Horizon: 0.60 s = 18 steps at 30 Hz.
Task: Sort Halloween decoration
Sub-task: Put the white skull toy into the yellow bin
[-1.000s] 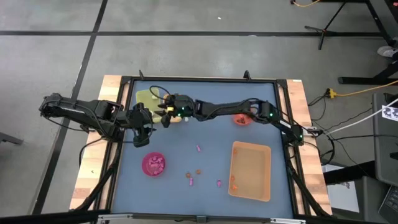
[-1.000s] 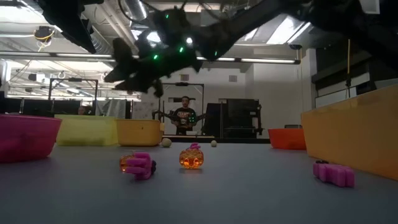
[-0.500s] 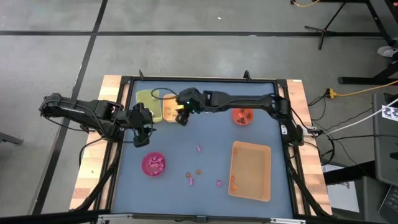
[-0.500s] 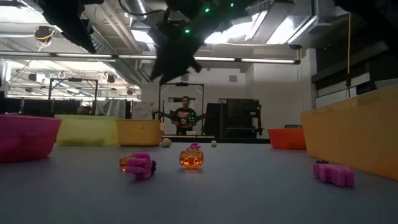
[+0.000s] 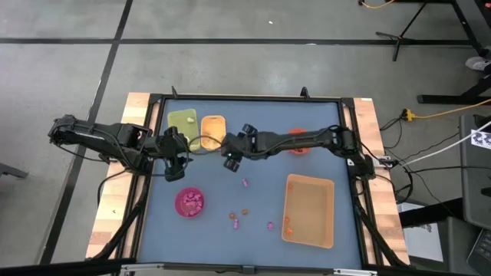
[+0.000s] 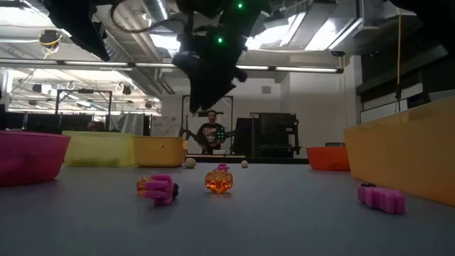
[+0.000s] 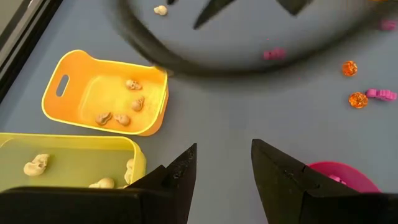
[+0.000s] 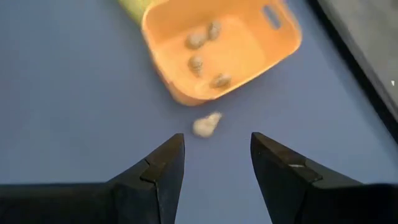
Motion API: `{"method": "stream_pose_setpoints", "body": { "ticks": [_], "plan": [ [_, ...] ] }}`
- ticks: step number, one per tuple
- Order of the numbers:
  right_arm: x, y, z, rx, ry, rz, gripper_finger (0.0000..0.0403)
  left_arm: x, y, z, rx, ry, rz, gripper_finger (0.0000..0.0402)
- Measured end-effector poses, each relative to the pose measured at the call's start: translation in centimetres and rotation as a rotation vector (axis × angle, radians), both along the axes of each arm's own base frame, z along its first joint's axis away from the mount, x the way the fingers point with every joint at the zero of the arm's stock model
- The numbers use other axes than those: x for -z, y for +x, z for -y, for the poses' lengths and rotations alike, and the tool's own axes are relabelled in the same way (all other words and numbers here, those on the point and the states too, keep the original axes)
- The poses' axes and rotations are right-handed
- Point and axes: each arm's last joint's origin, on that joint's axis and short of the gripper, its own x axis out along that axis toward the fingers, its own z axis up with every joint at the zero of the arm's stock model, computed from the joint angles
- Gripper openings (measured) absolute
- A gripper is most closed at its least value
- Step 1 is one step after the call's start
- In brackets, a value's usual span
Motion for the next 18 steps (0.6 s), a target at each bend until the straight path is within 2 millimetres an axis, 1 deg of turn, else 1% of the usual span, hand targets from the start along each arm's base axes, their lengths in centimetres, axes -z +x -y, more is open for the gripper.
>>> {"method": "stream_pose_setpoints", "body": {
  "ticks": [5, 12, 15, 18],
  "plan": [
    [2.9, 0.6, -1.3, -0.042, 0.011, -0.079, 0.0182, 0.0, 0.0, 0.0, 0.0, 0.0, 0.0, 0.0137],
    [6.5, 1.4, -1.2, -0.039, 0.016, -0.145, 0.0182, 0.0, 0.0, 0.0, 0.001, 0.0, -0.004, 0.0137],
    [7.4, 1.6, -0.9, -0.031, 0.011, -0.153, 0.0182, 0.0, 0.0, 0.0, 0.001, 0.0, -0.003, 0.0137],
    [7.7, 1.9, -0.6, -0.024, 0.014, -0.136, 0.0182, 0.0, 0.0, 0.0, 0.001, 0.0, -0.003, 0.0137]
  ]
}}
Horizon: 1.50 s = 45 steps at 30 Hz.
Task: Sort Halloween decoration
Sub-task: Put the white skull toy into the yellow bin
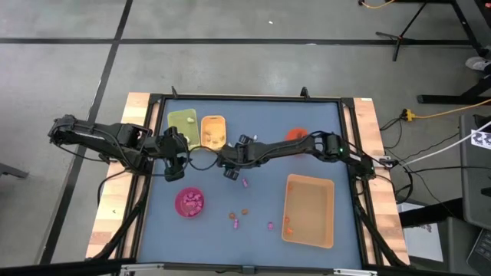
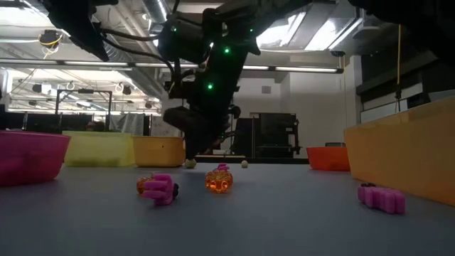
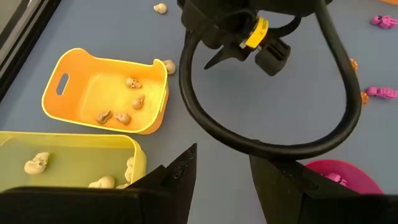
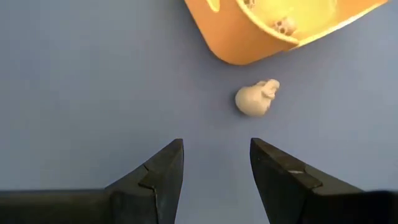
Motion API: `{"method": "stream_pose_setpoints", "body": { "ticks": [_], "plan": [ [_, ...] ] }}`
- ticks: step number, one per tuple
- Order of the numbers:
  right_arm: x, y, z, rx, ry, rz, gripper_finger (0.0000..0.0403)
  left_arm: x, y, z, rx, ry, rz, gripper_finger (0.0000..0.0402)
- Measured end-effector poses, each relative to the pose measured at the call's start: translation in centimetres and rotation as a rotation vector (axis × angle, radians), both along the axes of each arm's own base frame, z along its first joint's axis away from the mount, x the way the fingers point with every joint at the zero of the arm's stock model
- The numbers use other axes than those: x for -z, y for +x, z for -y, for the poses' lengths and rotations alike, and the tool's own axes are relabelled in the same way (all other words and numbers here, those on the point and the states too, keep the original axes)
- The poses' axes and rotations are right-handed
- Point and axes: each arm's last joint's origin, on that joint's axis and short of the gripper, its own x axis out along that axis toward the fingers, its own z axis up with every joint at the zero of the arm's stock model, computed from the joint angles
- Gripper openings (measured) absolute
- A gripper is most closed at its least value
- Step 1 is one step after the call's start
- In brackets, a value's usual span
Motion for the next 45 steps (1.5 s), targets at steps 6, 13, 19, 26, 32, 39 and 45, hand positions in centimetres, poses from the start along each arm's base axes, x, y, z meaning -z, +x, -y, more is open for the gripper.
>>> {"method": "stream_pose_setpoints", "body": {
  "ticks": [6, 13, 19, 26, 32, 39, 45],
  "plan": [
    [-0.2, 0.5, 1.5, 0.03, 0.008, 0.065, 0.0182, 0.0, 0.0, 0.0, 0.0, 0.0, 0.0, 0.0137],
    [-0.3, 0.6, 3.4, 0.138, 0.098, 0.124, 0.0182, 0.0, 0.0, 0.0, -0.002, 0.002, 0.002, 0.0137],
    [-0.3, 0.6, 4.4, 0.219, 0.139, 0.155, 0.0182, 0.0, 0.0, 0.0, -0.002, 0.001, 0.004, 0.0137],
    [-0.4, 0.8, 5.0, 0.246, 0.157, 0.203, 0.0182, 0.0, 0.0, 0.0, -0.002, 0.001, 0.003, 0.0137],
    [0.0, 1.1, 5.0, 0.252, 0.165, 0.219, 0.0182, 0.0, 0.0, 0.0, -0.001, 0.001, 0.002, 0.0137],
    [1.6, 1.5, 5.0, 0.257, 0.154, 0.209, 0.0182, 0.0, 0.0, 0.0, -0.001, 0.0, 0.003, 0.0137],
    [2.6, 1.5, 5.1, 0.269, 0.138, 0.186, 0.0182, 0.0, 0.0, 0.0, -0.001, 0.0, 0.003, 0.0137]
  ]
}}
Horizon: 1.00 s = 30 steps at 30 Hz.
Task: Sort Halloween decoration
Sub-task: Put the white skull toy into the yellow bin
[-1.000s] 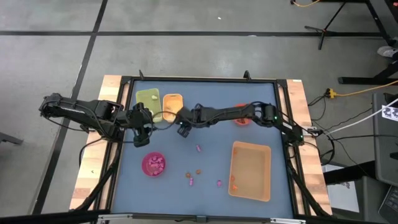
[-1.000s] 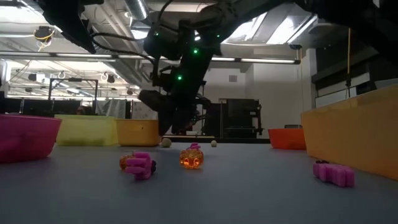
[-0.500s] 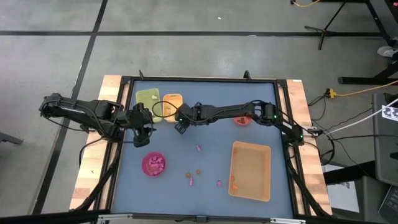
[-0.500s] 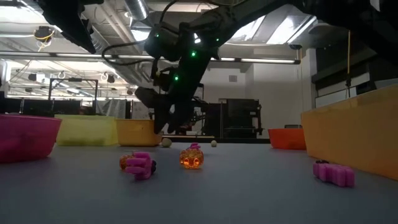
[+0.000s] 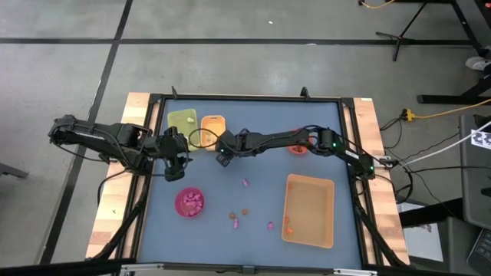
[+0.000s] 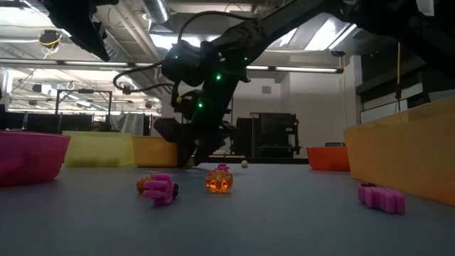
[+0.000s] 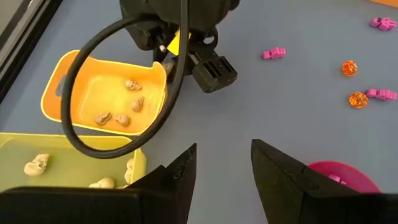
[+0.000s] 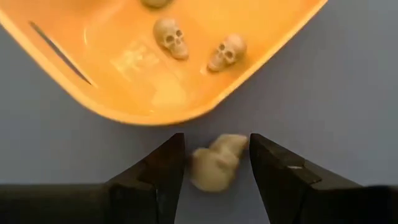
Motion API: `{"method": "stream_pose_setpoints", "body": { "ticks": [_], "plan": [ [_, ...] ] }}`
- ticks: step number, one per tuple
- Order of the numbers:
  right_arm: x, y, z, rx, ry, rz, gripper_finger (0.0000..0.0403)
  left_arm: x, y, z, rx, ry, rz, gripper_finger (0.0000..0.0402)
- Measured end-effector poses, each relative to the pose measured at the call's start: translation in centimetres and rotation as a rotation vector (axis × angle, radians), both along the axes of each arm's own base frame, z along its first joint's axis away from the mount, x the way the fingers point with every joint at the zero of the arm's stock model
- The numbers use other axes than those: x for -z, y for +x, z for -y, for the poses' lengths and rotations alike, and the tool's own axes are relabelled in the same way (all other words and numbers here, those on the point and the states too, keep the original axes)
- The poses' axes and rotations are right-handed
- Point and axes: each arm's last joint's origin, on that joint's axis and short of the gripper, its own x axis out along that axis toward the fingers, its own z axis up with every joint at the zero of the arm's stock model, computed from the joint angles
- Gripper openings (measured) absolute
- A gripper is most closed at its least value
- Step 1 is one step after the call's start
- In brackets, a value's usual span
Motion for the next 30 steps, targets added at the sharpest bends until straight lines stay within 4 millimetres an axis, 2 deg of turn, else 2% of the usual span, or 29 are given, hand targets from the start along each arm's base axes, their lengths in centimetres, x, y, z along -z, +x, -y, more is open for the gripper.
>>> {"method": "stream_pose_setpoints", "body": {
  "ticks": [22, 25, 30],
  "plan": [
    [0.58, -0.04, -0.13, 0.028, 0.037, -0.003, 0.018, 0.0, -0.01, 0.0, 0.0, 0.0, 0.0, 0.0137],
    [0.6, -0.03, -0.15, 0.027, 0.038, -0.002, 0.0166, 0.0, 0.0, 0.0, 0.0, 0.0, 0.0, 0.0137],
    [0.6, 0.01, -0.2, 0.023, 0.042, 0.001, 0.0113, 0.0, 0.0, 0.0, 0.001, 0.0, 0.0, 0.0137]
  ]
}}
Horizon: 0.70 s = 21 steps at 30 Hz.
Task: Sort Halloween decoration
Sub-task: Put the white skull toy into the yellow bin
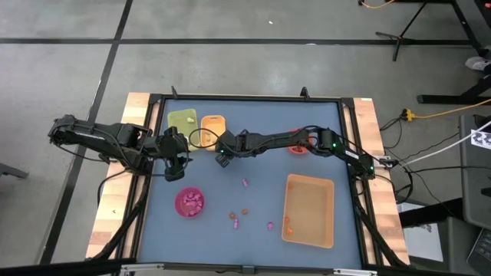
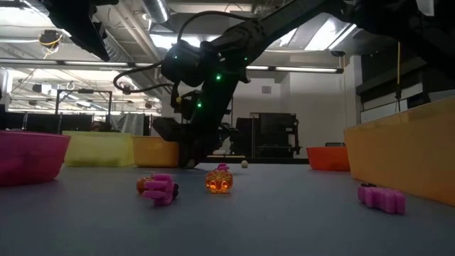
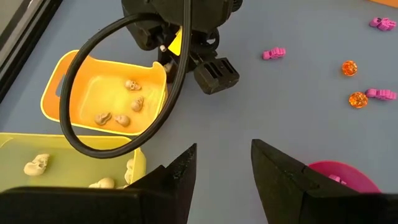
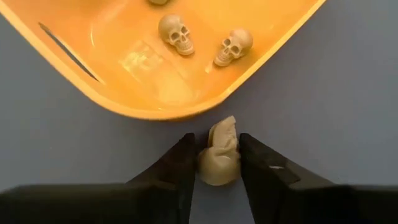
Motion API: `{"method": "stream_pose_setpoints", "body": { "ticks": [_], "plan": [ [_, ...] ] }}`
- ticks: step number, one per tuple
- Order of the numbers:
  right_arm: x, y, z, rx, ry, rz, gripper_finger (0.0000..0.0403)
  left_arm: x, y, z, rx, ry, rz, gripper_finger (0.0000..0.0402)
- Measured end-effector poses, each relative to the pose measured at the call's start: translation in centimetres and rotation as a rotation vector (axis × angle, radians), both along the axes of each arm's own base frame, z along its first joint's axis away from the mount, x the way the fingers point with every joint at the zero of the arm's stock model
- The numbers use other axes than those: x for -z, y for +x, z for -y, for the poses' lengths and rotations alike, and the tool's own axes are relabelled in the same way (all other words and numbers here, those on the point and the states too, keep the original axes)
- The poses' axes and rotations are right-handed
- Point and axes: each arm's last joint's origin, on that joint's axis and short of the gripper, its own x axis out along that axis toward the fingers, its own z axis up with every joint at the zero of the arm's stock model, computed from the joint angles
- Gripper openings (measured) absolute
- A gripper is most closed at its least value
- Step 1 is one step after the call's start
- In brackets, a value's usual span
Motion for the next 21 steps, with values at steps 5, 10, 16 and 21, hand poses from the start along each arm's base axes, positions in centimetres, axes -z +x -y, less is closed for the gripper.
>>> {"method": "stream_pose_setpoints", "body": {
  "ticks": [5, 10, 16, 21],
  "plan": [
    [0.0, 0.0, 0.0, 0.0, -0.001, -0.001, 0.0082, 0.0, 0.0, 0.0, 0.0, 0.0, 0.0, 0.0137],
    [0.0, 0.0, 0.0, -0.003, 0.006, 0.002, 0.0103, 0.0, 0.0, 0.0, 0.0, 0.0, 0.0, 0.0137],
    [-0.4, -0.1, 0.0, -0.029, 0.053, 0.008, 0.0113, 0.0, 0.0, 0.0, 0.0, 0.0, 0.0, 0.0137],
    [-2.3, -0.7, -0.3, -0.052, 0.085, 0.001, 0.0091, 0.0, 0.0, 0.0, 0.0, 0.0, 0.0, 0.0137]
  ]
}}
